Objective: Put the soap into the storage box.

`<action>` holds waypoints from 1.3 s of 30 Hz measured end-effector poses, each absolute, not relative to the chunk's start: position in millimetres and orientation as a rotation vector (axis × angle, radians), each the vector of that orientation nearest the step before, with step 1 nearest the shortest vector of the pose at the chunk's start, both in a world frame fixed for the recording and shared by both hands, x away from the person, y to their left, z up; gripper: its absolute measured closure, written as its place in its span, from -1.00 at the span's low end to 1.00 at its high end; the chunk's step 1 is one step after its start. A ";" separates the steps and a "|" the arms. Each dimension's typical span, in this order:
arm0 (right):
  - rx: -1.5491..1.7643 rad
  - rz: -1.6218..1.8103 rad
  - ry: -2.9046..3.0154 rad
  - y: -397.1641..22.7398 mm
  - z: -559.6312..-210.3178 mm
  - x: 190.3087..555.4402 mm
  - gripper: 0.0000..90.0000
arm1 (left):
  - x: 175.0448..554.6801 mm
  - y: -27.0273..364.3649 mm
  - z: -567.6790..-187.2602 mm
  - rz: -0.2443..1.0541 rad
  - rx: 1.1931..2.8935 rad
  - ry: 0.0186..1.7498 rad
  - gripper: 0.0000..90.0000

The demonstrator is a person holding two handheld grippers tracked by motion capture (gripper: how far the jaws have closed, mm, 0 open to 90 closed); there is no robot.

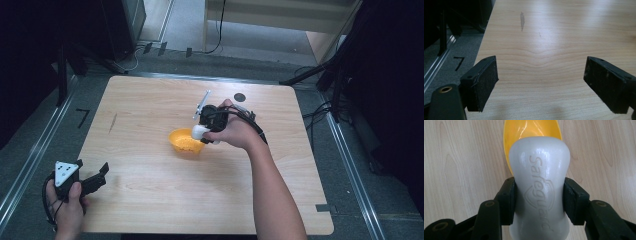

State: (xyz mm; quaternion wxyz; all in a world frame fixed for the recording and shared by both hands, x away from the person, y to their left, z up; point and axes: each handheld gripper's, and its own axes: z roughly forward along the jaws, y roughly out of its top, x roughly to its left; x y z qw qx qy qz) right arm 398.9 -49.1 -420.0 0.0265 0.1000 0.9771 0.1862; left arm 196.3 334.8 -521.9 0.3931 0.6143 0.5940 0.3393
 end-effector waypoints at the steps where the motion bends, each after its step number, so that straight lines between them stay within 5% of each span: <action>1: 0.309 0.575 3.019 -49.1 -420.0 398.9 0.13 | 196.3 334.8 -521.9 0.861 1.559 1.508 -0.73; 39: 0.171 0.510 3.040 8.5 -442.6 409.1 0.13 | 196.6 335.6 -521.8 0.852 1.560 1.504 -0.72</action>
